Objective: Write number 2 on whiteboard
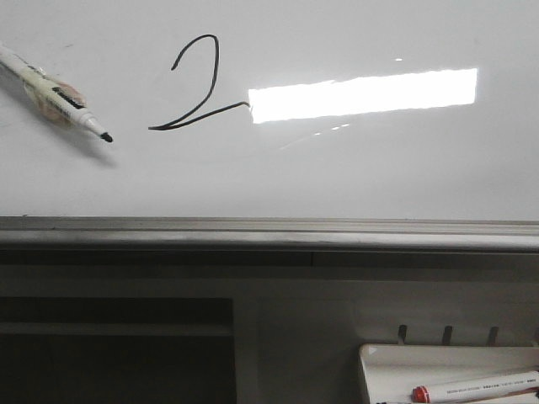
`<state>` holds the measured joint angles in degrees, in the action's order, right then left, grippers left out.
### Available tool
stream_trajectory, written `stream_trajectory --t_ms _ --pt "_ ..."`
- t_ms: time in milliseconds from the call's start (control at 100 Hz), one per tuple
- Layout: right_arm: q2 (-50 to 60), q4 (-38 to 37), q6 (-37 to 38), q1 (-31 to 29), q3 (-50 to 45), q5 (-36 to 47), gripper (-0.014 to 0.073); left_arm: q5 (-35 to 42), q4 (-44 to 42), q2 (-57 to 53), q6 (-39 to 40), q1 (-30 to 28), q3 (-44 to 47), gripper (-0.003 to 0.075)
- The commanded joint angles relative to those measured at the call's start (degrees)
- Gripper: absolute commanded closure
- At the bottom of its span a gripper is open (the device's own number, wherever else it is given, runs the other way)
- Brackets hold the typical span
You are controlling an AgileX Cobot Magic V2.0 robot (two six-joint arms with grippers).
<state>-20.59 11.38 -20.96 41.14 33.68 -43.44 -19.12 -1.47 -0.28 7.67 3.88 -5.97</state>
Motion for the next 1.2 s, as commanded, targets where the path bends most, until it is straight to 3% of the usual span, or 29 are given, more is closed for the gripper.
stream_trajectory --t_ms 0,250,480,1190 --pt "-0.4 0.5 0.0 -0.3 1.4 3.6 0.0643 4.9 -0.1 -1.5 -0.2 -0.8 0.2 0.0741" --pt "-0.4 0.5 0.0 -0.3 1.4 3.6 0.0643 4.9 -1.5 -1.5 -0.5 -0.8 4.5 0.0741" --pt "-0.4 0.5 0.0 -0.3 1.4 3.6 0.0643 4.7 -1.1 -1.5 -6.7 -0.8 6.6 0.0741" --pt "-0.4 0.5 0.0 -0.3 1.4 3.6 0.0643 4.1 -1.1 -1.5 -6.6 -0.8 6.6 0.0741"
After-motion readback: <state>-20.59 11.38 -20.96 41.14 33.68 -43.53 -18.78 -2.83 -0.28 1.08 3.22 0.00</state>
